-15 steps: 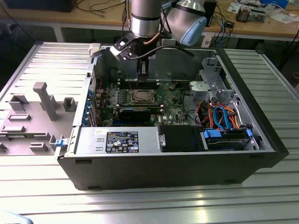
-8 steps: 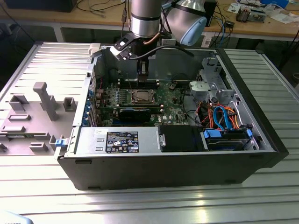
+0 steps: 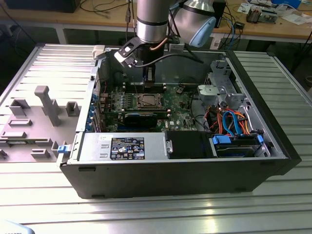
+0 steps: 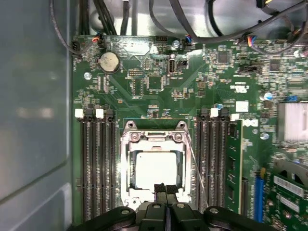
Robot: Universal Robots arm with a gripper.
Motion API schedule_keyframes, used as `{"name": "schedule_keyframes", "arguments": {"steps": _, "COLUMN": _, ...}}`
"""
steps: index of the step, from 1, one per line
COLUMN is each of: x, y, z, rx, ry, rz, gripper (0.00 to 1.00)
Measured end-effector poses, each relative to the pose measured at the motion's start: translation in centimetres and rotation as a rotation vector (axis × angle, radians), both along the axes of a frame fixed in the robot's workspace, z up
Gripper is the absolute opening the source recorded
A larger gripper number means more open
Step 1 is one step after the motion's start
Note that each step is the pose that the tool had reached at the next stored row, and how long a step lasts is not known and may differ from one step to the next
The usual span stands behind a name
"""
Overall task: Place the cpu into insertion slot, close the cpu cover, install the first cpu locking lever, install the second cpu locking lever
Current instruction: 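Install the first cpu locking lever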
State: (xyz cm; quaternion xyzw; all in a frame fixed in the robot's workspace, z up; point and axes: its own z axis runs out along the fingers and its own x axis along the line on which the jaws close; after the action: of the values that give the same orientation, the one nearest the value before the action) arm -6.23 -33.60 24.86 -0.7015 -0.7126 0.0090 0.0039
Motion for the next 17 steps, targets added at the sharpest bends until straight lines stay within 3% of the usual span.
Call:
{"name": "schedule_keyframes", "arguments": {"steps": 4, "x": 0.00, "y": -0.04, "z": 0.00, "rx": 0.0030, "ry": 0.0001, "rz": 0.001, "gripper": 0.11}}
{"name": "schedule_keyframes", "arguments": {"steps": 17, "x": 0.00, "y": -0.04, "z": 0.00, "rx": 0.0002, "ry": 0.0001, "rz": 0.030, "gripper": 0.11}}
